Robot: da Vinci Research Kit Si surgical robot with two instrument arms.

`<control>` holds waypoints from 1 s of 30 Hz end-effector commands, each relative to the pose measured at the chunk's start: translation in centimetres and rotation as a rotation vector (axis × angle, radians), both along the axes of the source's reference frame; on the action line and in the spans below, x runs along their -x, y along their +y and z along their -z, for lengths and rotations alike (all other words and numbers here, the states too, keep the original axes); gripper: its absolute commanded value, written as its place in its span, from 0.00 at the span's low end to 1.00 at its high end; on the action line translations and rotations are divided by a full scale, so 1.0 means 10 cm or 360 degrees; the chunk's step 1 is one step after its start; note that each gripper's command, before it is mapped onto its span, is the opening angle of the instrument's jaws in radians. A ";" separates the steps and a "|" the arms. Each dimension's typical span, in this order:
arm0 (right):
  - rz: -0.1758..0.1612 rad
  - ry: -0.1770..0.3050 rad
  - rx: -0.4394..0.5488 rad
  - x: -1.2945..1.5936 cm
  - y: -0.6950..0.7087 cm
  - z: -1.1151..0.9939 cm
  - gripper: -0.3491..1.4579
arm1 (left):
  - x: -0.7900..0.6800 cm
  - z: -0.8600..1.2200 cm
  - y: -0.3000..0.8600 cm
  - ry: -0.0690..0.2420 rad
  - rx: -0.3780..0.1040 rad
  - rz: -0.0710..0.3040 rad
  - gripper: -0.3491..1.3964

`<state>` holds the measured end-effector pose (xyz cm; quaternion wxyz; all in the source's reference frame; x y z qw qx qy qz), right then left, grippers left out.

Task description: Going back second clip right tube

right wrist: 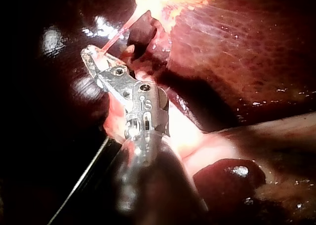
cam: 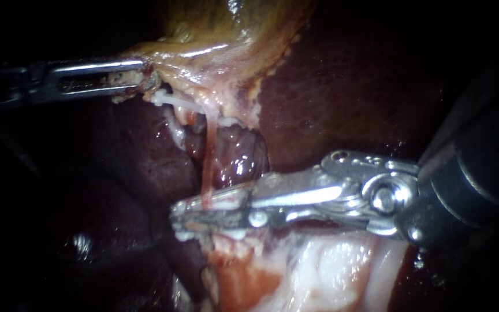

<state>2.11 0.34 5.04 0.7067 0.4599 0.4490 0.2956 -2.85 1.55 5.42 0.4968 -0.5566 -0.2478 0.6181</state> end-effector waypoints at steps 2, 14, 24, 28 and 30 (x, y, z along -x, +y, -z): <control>-0.0012 0.0022 -0.0006 0.000 0.000 -0.001 0.07 | 0.000 0.000 0.000 0.0001 0.0000 0.0000 0.00; -0.0010 0.0043 0.0079 -0.013 -0.011 -0.046 0.44 | 0.001 0.000 -0.001 0.0002 0.0001 0.0001 0.00; -0.0213 -0.0011 0.0462 -0.002 0.004 -0.073 0.47 | 0.002 0.000 -0.001 0.0003 0.0001 0.0002 0.00; -0.0192 -0.0027 0.0531 0.002 0.005 -0.075 0.47 | 0.002 0.001 -0.002 0.0003 0.0001 0.0003 0.00; -0.0170 -0.0035 0.0562 0.003 0.005 -0.074 0.47 | 0.002 0.001 -0.002 0.0003 0.0001 0.0003 0.00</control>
